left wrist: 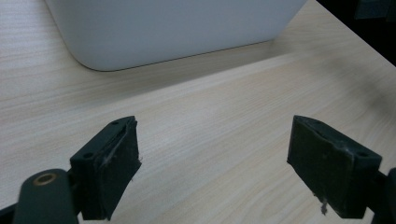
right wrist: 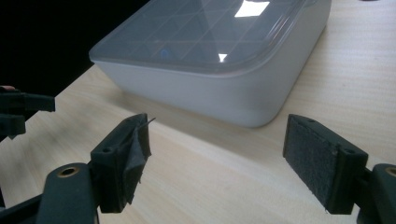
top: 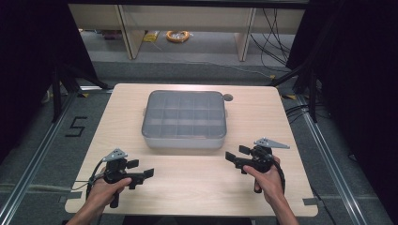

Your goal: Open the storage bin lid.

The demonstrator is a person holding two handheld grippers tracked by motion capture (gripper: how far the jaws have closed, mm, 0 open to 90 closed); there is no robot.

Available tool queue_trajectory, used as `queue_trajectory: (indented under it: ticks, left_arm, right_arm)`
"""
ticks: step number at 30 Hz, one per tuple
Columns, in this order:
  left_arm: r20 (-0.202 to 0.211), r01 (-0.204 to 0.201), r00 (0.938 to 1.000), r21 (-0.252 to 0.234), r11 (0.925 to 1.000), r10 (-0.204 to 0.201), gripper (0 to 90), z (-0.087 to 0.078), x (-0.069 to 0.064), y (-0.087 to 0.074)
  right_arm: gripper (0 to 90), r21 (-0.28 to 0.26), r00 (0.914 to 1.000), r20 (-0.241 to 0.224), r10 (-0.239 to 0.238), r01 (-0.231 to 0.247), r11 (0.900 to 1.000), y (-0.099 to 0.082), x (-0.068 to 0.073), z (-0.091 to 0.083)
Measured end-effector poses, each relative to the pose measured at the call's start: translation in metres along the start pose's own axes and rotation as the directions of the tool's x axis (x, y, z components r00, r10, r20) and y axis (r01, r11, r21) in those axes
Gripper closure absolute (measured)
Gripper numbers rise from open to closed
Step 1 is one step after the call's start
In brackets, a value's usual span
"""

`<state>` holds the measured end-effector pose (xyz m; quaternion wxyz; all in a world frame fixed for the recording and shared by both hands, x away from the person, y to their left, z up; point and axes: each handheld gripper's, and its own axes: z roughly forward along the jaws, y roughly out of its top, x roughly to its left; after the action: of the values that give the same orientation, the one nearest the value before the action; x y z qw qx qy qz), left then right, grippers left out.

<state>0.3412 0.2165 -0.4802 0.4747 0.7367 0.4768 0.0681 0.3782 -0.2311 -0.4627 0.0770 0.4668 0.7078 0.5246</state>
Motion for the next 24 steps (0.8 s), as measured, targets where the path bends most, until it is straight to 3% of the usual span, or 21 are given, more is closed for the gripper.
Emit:
queue_trajectory:
  ticks: [1,4,8,11,14,20,21,24]
  left_arm:
    - [0.005,-0.003,1.0,-0.002,1.0,0.003,15.8,0.001,0.001,0.001]
    - [0.009,0.017,0.9998,-0.011,0.9998,-0.017,15.9,0.002,0.004,0.005]
    - [-0.004,0.036,0.9993,-0.031,0.9989,-0.036,16.1,0.003,0.01,0.014]
    - [-0.004,0.053,0.9986,-0.042,0.9977,-0.053,16.1,0.002,0.016,0.022]
    - [-0.001,0.06,0.9982,-0.06,0.9964,-0.06,16.1,0.003,0.021,0.03]
    - [-0.013,0.086,0.9961,-0.084,0.9928,-0.087,16.2,0.005,0.033,0.048]
    - [-0.012,0.096,0.9952,-0.083,0.9919,-0.097,16.4,0.006,0.036,0.05]
    - [0.005,0.126,0.992,-0.073,0.9893,-0.126,17.0,0.009,0.041,0.056]
  right_arm:
    - [23.8,0.018,0.9993,0.009,0.037,-0.037,0.9991,0.002,0.002,-0.001]
    - [23.9,-0.002,0.9998,0.021,-0.002,0.002,1.0,0.01,-0.006,0.002]
    - [24.1,-0.005,0.9998,0.021,-0.003,0.003,1.0,0.015,-0.01,0.006]
    - [24.5,0.002,0.999,0.026,0.036,-0.036,0.9994,0.019,-0.013,0.013]
    - [24.9,0.003,0.9995,0.028,0.013,-0.013,0.9999,0.022,-0.017,0.017]
    - [25.8,0.001,0.9965,0.01,0.083,-0.083,0.9966,0.034,-0.021,0.03]
    - [25.9,-0.01,0.9988,0.019,0.046,-0.045,0.9989,0.036,-0.025,0.033]
    - [25.9,-0.009,0.9982,0.026,0.054,-0.054,0.9985,0.04,-0.027,0.037]
